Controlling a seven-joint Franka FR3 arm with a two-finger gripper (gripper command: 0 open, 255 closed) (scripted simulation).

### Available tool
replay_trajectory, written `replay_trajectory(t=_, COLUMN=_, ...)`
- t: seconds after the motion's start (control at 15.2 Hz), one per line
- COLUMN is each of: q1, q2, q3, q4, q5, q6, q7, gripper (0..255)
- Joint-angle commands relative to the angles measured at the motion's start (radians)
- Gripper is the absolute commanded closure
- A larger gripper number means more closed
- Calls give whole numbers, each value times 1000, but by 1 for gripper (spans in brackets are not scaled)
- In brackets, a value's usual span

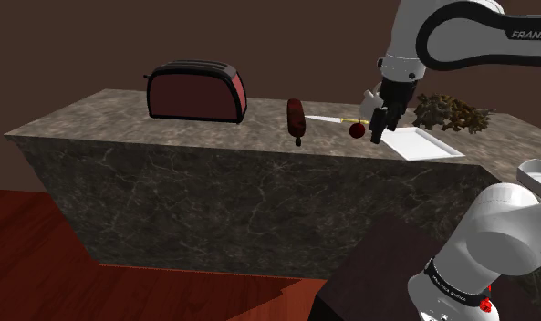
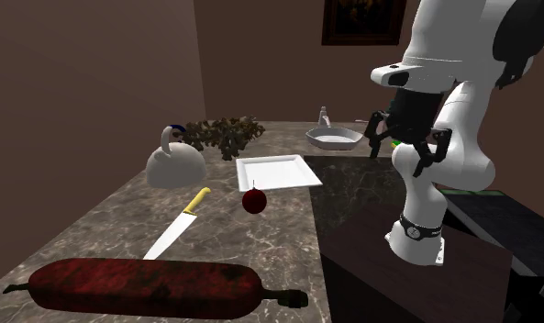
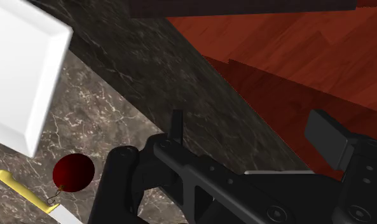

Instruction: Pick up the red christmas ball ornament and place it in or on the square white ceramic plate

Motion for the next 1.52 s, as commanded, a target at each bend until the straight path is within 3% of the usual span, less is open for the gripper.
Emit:
replay_trajectory(t=0.0, q1=0, q2=0, q3=0, q4=0, q5=0, q6=0, q7=0, gripper=0)
replay_trajectory(t=0.86, q1=-75, q2=212, q3=-218, q4=-47, q5=-192, q6=431, q7=-225, gripper=0)
replay_trajectory(t=1.45, q1=-84, q2=472, q3=-371, q4=64, q5=-210, q6=714, q7=-390, gripper=0)
